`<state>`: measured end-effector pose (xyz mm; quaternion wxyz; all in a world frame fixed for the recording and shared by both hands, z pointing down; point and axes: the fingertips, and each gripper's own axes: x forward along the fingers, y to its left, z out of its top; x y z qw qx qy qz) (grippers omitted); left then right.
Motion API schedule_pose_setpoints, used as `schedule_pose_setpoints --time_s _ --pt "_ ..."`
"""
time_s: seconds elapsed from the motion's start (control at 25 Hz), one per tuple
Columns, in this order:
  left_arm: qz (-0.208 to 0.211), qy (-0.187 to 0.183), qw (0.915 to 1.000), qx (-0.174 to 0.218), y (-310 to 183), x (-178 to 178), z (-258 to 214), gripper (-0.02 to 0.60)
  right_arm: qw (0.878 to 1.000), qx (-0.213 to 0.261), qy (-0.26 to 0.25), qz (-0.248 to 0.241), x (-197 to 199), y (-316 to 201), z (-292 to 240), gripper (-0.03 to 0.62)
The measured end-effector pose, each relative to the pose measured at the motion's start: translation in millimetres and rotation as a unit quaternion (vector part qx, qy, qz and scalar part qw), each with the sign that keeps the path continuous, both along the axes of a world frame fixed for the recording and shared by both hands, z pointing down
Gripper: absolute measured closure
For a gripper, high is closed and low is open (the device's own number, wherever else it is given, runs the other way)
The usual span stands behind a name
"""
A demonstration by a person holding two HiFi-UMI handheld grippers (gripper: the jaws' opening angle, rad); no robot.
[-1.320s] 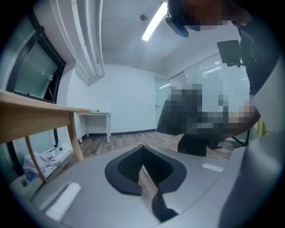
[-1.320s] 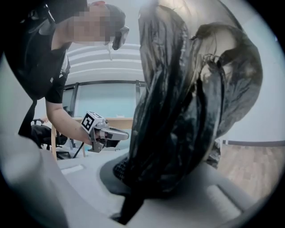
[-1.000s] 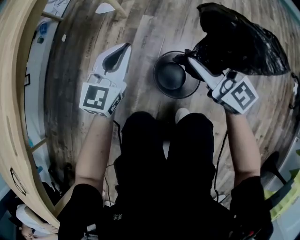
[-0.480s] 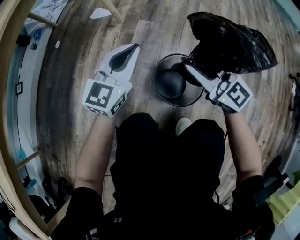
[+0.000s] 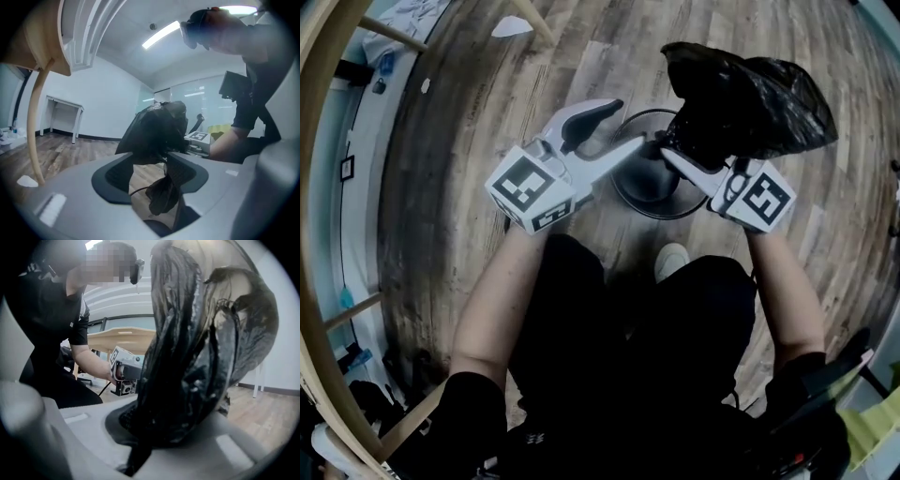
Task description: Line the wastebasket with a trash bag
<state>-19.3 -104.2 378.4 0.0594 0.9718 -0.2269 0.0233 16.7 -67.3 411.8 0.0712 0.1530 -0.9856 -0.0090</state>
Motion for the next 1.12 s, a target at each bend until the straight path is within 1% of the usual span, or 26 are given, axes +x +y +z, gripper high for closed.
schedule_pose_setpoints --time_s 0.12,0.24,0.4,0.52,0.6,0.76,0.84,0.92,0.96,1.04,1.12 --pt "0.041 0.021 0.9985 -0.031 3.8 17.8 1.1 0.298 1.000 0.001 -0.002 -0.016 -4.6 3.8 2.6 0.592" --pt "0.069 0.028 0.9958 -0.053 9.6 35.7 5.6 0.268 1.000 0.004 -0.001 -0.028 -4.5 8.2 4.3 0.592" --pt "0.077 0.039 0.9939 -0.068 8.2 48.4 8.6 0.258 0.999 0.015 0.004 -0.040 -5.2 13.9 7.8 0.592" --pt "0.079 0.040 0.9937 -0.068 6.6 52.3 10.7 0.249 0.999 0.022 0.006 -0.043 -9.1 17.4 6.2 0.592" --pt "0.090 0.046 0.9925 -0.070 7.8 57.7 9.5 0.238 0.999 0.026 0.006 -0.045 -11.1 18.0 4.3 0.592" --pt "0.115 0.067 0.9877 -0.081 10.6 66.9 3.5 0.238 0.998 0.030 0.011 -0.056 -15.4 21.2 3.8 0.592" --pt "0.127 0.070 0.9862 -0.080 12.2 69.7 0.9 0.238 0.998 0.027 0.018 -0.060 -16.5 22.2 6.7 0.592" --pt "0.132 0.084 0.9846 -0.078 13.1 70.2 -5.5 0.239 0.997 0.026 0.025 -0.065 -16.2 22.7 11.8 0.592" --pt "0.133 0.091 0.9838 -0.078 13.4 69.2 -9.6 0.250 0.997 0.026 0.030 -0.067 -15.9 23.0 15.0 0.592" --pt "0.134 0.093 0.9839 -0.073 14.7 66.6 -15.5 0.311 0.996 0.024 0.042 -0.070 -15.6 23.0 21.7 0.592" --pt "0.134 0.083 0.9856 -0.061 15.6 63.0 -17.1 0.408 0.996 0.015 0.051 -0.065 -15.8 20.9 26.6 0.592"
